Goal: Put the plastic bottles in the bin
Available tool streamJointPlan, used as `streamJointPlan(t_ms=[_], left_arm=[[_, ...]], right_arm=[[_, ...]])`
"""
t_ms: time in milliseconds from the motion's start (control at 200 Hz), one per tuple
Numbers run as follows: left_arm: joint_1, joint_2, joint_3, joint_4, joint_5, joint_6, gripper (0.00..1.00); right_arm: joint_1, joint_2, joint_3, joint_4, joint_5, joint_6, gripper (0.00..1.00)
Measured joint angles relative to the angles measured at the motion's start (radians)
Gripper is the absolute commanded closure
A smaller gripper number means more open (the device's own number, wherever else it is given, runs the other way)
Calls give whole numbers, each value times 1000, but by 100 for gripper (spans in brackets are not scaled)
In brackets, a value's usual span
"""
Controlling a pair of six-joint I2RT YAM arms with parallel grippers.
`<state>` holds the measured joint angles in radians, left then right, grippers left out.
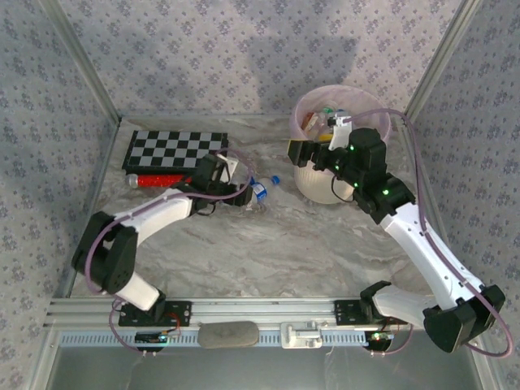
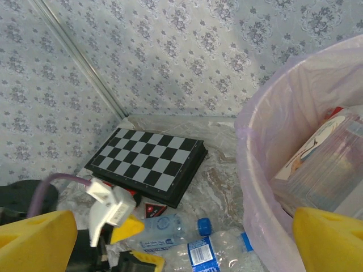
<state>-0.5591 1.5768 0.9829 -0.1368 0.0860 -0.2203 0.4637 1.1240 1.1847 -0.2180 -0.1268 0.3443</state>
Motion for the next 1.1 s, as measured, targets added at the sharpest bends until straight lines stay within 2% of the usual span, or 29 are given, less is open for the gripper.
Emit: streamJointPlan(t_ms=[140,445,785,925,1024,1099], left_arm=[[-13,116,77,-30,33,-1,14],[-96,237,208,-75,30,3,20],[-100,370,302,-127,14,7,23],[-100,396,312,-140,3,10,29],[-100,401,312,-144,-6,12,41],[-100,401,312,-143,-9,9,44]], right_arm=[[0,5,3,-26,21,-11,1],[0,5,4,-46,60,-32,1],[-6,1,4,-58,87,-47,1],[-15,-4,4,-69,87,-47,1],[-19,-6,4,-87,87,-50,1],[-21,-8,4,-109,87,-55,1]])
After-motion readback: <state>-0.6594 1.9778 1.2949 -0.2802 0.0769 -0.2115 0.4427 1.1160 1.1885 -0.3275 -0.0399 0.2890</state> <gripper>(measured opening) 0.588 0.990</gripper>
